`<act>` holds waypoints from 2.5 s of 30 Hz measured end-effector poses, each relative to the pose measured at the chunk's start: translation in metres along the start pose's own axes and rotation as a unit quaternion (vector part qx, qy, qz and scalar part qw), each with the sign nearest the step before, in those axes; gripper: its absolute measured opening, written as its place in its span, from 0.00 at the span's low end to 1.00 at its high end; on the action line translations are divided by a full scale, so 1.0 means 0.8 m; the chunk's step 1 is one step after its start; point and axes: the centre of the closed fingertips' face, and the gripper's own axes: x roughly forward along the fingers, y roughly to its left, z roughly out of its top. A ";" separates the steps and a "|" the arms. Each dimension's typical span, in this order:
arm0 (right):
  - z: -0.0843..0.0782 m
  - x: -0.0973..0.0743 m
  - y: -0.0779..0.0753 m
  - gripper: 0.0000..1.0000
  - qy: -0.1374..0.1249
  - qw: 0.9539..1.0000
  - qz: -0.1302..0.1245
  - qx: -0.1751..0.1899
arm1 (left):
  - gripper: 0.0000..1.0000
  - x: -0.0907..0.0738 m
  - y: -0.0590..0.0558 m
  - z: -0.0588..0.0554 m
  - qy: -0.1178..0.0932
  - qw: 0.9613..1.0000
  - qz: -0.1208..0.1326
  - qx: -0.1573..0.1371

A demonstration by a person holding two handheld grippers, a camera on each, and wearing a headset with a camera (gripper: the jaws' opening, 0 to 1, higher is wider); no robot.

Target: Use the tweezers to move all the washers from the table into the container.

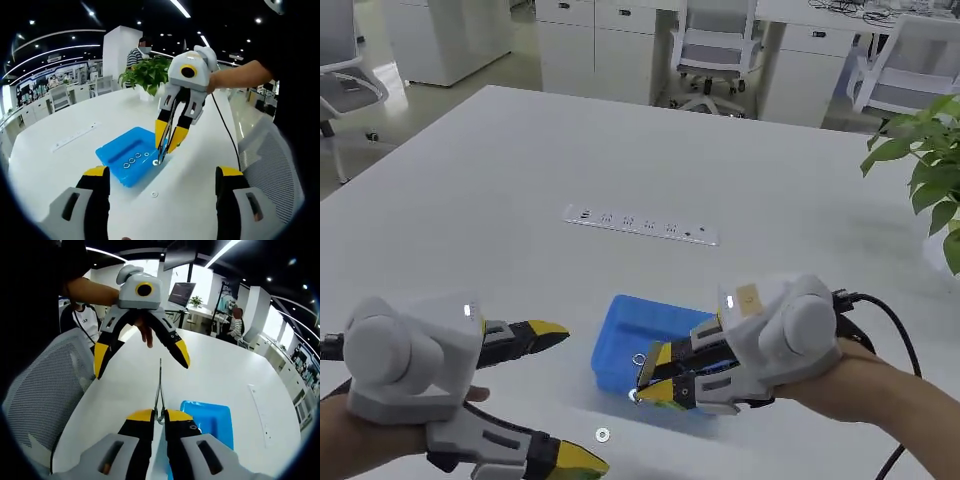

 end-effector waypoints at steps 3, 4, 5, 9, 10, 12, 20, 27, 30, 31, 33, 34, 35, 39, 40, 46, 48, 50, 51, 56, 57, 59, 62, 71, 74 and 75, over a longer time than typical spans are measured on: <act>0.002 -0.006 -0.007 0.09 -0.004 1.000 -0.006 0.003 | 0.97 0.000 0.001 -0.002 0.001 1.000 0.002 -0.002; 0.001 -0.007 -0.008 0.09 -0.003 1.000 -0.007 0.002 | 0.97 0.000 -0.001 -0.001 0.000 1.000 0.002 -0.003; 0.001 -0.009 -0.011 0.09 -0.001 1.000 -0.010 0.000 | 0.98 0.000 -0.001 0.000 -0.001 1.000 0.001 -0.004; -0.001 -0.014 -0.021 0.09 -0.002 1.000 -0.019 0.004 | 0.99 -0.001 -0.001 0.000 -0.002 1.000 0.004 -0.005; -0.002 -0.015 -0.024 0.09 -0.002 1.000 -0.022 0.005 | 0.99 -0.001 -0.002 0.001 -0.003 1.000 0.004 -0.005; -0.003 -0.017 -0.029 0.09 -0.003 1.000 -0.027 0.010 | 0.99 -0.001 -0.003 0.003 -0.004 1.000 0.005 -0.006; -0.017 -0.018 -0.047 0.09 0.000 0.999 -0.042 0.017 | 0.99 -0.005 -0.002 0.000 0.000 1.000 0.007 -0.007; -0.037 -0.010 -0.057 0.09 0.015 0.999 -0.045 0.020 | 0.99 -0.005 -0.001 -0.002 0.003 1.000 0.009 -0.009; -0.044 -0.006 -0.060 0.09 0.019 0.999 -0.043 0.022 | 0.99 -0.004 -0.002 -0.005 0.007 1.000 0.008 -0.009; -0.048 -0.004 -0.062 0.09 0.022 0.999 -0.044 0.024 | 0.98 -0.004 -0.003 -0.005 0.008 1.000 0.009 -0.009; -0.053 -0.001 -0.063 0.09 0.024 0.998 -0.043 0.026 | 0.98 -0.005 -0.002 -0.005 0.007 1.000 0.010 -0.006; -0.055 0.000 -0.064 0.09 0.026 0.998 -0.043 0.025 | 0.98 -0.006 -0.001 -0.005 0.007 1.000 0.010 -0.006; -0.057 0.001 -0.064 0.09 0.028 0.998 -0.042 0.027 | 0.98 -0.006 -0.001 -0.005 0.006 1.000 0.011 -0.007; -0.070 0.007 -0.067 0.10 0.035 0.998 -0.040 0.032 | 0.98 -0.007 0.000 -0.006 0.008 1.000 0.012 -0.008; -0.071 0.007 -0.067 0.10 0.036 0.998 -0.039 0.032 | 0.98 -0.007 0.000 -0.006 0.009 1.000 0.012 -0.007; -0.082 0.014 -0.067 0.10 0.042 0.998 -0.036 0.042 | 0.97 -0.006 0.000 -0.004 0.007 1.000 0.012 -0.005; -0.087 0.016 -0.067 0.10 0.047 0.997 -0.036 0.044 | 0.96 -0.005 -0.001 -0.004 0.008 1.000 0.011 -0.005; -0.091 0.018 -0.067 0.10 0.049 0.997 -0.036 0.048 | 0.96 -0.005 -0.001 -0.004 0.008 1.000 0.011 -0.005; -0.093 0.019 -0.067 0.10 0.051 0.997 -0.036 0.050 | 0.96 -0.005 -0.001 -0.004 0.008 1.000 0.011 -0.005; -0.098 0.020 -0.069 0.10 0.054 0.996 -0.039 0.056 | 0.96 -0.005 -0.001 -0.004 0.008 1.000 0.011 -0.005; -0.099 0.021 -0.070 0.10 0.054 0.996 -0.039 0.057 | 0.96 -0.005 -0.001 -0.003 0.008 1.000 0.011 -0.005; -0.101 0.022 -0.071 0.10 0.056 0.996 -0.040 0.059 | 0.96 -0.004 -0.003 -0.001 0.009 1.000 0.011 -0.006; -0.103 0.024 -0.070 0.10 0.058 0.996 -0.036 0.060 | 0.96 -0.004 -0.002 0.000 0.008 1.000 0.012 -0.006; -0.107 0.026 -0.070 0.10 0.062 0.996 -0.036 0.060 | 0.95 -0.004 0.003 0.002 0.007 1.000 0.011 -0.003; -0.108 0.026 -0.070 0.10 0.063 0.996 -0.036 0.061 | 0.91 -0.004 0.005 0.003 0.007 1.000 0.007 -0.003; -0.107 0.026 -0.070 0.10 0.062 0.996 -0.037 0.061 | 0.91 -0.003 0.005 0.004 0.007 1.000 0.006 -0.002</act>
